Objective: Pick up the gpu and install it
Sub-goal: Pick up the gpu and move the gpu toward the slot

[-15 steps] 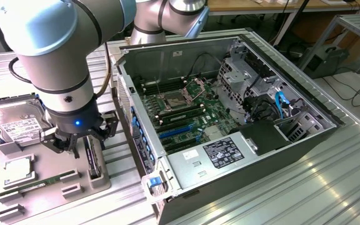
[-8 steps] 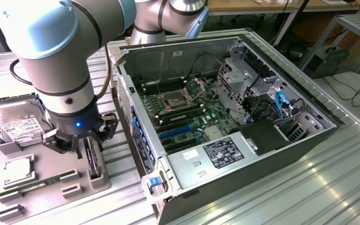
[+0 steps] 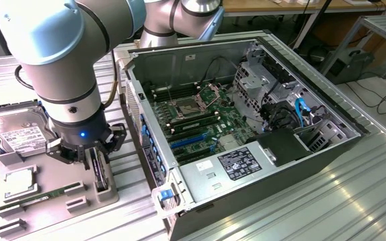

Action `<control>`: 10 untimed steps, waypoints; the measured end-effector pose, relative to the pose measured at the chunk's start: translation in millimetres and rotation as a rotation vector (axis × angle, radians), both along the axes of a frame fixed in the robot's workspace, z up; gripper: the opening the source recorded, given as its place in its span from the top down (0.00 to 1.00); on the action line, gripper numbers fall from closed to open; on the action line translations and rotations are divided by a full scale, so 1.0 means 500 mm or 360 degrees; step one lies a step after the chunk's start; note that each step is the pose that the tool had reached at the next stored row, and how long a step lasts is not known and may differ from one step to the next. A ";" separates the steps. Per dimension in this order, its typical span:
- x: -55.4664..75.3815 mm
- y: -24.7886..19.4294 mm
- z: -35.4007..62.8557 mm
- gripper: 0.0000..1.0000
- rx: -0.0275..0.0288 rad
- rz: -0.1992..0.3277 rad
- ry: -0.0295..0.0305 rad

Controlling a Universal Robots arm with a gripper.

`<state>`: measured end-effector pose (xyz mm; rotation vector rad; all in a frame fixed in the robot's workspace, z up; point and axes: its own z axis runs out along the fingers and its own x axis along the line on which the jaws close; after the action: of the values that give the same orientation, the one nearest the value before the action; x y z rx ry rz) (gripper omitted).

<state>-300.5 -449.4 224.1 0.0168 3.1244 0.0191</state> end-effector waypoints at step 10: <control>0.001 0.0000 0.000 0.73 -0.00001 -0.0001 0.00000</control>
<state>-300.1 -449.4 224.1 0.0177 3.1244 0.0190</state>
